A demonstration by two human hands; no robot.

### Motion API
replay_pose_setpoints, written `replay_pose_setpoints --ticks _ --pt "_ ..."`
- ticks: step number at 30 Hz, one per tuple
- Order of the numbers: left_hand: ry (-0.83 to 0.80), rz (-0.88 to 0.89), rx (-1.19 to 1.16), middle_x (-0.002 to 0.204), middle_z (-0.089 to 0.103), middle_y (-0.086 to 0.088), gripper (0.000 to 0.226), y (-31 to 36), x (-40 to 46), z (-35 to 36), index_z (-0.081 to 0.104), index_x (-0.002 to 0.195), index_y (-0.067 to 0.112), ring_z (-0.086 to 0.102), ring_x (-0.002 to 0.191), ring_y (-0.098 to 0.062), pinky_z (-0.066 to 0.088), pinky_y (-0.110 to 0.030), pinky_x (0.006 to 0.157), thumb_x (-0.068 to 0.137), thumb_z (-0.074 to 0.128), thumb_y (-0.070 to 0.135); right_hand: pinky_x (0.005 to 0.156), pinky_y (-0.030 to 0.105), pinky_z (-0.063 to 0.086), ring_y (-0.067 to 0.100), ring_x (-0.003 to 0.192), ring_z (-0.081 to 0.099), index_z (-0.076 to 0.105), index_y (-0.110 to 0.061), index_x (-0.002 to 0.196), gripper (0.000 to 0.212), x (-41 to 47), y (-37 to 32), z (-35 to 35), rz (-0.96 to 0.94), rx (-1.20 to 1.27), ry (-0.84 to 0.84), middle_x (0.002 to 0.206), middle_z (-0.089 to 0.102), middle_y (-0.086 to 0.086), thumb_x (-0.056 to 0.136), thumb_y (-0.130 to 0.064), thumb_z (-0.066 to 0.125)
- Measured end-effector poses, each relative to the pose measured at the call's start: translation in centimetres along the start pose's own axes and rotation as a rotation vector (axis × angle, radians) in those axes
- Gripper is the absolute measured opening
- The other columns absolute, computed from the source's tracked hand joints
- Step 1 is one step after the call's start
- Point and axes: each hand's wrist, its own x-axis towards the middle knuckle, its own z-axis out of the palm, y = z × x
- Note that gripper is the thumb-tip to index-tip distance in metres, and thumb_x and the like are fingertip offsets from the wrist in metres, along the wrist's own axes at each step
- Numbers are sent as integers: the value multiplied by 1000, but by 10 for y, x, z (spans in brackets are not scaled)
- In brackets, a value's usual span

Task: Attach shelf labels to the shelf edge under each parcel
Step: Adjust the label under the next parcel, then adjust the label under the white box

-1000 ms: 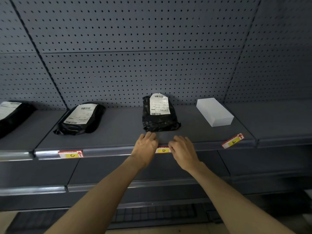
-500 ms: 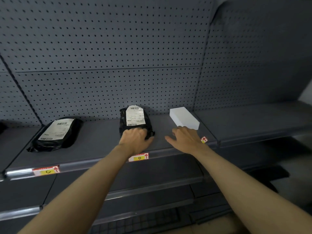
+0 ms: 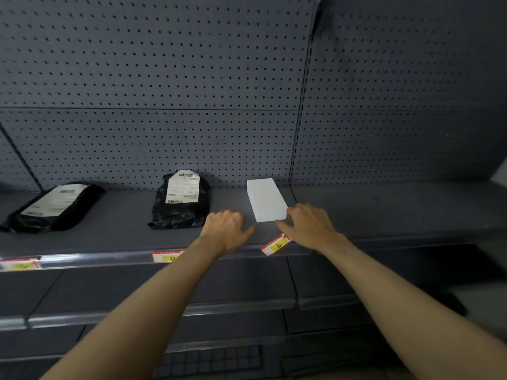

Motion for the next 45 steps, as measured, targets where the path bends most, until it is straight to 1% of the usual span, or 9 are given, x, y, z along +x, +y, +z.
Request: replay_pose_setpoints --ticks 7,12,17,22,28,35,39,42,45 --pt "-111 -31 -42 105 67 -10 39 42 3 42 64 95 14 62 97 -28 45 -36 81 91 49 49 68 34 47 23 87 59 62 -11 101 35 -2 18 38 -85 24 -21 97 62 7 93 -42 50" --pt "-107 -39 -38 115 63 -11 33 57 4 67 62 108 10 57 107 -28 43 -38 92 93 53 38 67 29 41 22 93 59 58 -12 108 21 -7 25 62 -144 37 -21 107 61 7 97 -29 52" --pt "-16 -19 -69 118 61 -10 20 63 7 83 63 105 10 51 111 -28 39 -36 92 92 52 20 69 32 52 20 90 58 65 -9 98 13 -8 36 71 -148 9 25 102 60 6 96 -17 55" --pt "8 140 75 119 58 -8 19 56 15 83 61 109 13 48 112 -27 37 -36 91 92 53 19 68 33 53 21 82 59 66 -9 92 4 -7 38 79 -128 16 31 93 63 7 90 -9 62" --pt "-1 143 120 114 60 -7 21 53 16 81 64 109 14 49 108 -25 37 -34 91 91 57 20 75 31 49 20 83 58 63 -10 98 13 -9 34 86 -126 19 34 95 63 7 86 -8 67" --pt "-53 77 123 119 59 -10 23 54 9 71 63 110 11 51 111 -27 39 -36 93 92 49 18 92 38 41 29 102 55 61 -6 108 34 -10 25 76 -159 -260 -107 110 60 13 76 0 69" --pt "-99 55 79 118 60 -11 27 46 2 49 63 107 10 52 113 -27 39 -38 96 94 46 25 95 41 39 30 105 52 64 -4 109 28 -21 22 69 -174 -354 -187 112 59 15 81 -7 68" --pt "-76 36 44 112 63 -11 25 35 1 21 64 100 10 55 109 -28 41 -39 93 93 42 22 96 40 40 28 105 54 64 -6 110 21 -25 25 46 -162 -233 -181 114 61 13 93 -14 53" --pt "0 -4 -21 103 65 -12 26 23 2 -17 64 91 10 58 98 -29 43 -39 89 93 40 19 92 35 44 22 99 57 63 -8 107 21 -20 36 6 -113 -53 -40 109 63 9 96 -17 47"
